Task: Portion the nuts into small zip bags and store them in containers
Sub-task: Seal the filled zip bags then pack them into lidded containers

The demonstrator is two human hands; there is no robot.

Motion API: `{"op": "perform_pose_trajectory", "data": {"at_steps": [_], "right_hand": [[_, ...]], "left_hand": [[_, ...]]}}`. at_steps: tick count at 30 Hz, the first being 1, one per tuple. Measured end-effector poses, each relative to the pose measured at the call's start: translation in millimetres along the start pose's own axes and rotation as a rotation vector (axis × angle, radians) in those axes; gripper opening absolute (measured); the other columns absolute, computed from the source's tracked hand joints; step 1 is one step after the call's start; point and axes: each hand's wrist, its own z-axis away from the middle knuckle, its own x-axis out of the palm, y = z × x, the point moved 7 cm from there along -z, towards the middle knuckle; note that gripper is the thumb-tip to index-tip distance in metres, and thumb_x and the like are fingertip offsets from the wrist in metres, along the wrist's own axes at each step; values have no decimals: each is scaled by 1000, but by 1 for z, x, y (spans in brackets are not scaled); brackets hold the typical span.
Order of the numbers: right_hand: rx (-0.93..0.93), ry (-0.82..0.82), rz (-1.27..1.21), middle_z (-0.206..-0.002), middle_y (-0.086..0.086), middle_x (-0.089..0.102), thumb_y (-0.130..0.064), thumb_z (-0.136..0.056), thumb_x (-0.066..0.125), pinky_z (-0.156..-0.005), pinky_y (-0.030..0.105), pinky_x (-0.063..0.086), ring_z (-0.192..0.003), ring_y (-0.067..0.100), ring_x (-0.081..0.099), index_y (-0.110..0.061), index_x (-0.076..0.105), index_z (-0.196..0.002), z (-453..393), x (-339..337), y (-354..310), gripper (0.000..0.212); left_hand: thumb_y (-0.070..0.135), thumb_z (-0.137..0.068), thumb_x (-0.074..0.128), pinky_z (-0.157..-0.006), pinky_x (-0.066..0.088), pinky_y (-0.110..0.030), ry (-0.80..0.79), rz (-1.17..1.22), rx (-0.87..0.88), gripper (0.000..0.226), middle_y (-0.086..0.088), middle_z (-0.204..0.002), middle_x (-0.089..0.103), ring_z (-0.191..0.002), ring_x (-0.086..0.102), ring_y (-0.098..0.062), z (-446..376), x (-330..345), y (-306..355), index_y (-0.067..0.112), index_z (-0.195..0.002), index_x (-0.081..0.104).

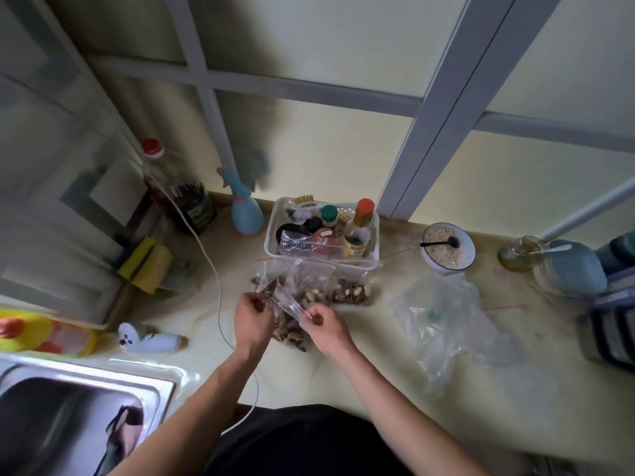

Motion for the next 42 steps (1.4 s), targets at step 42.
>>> {"op": "perform_pose_trajectory", "data": {"at_steps": [42], "right_hand": [[-83,499,-44,-57,-3,63,-34,-106,48,-62,13,42,-57,6,62,-16,60,-65,58,-93,34,46]], "left_hand": [[21,-101,42,-60,51,-31,-454,468,-257,39,-14,-75,62,-66,60,-23,78,103,37,6,-90,76]]}}
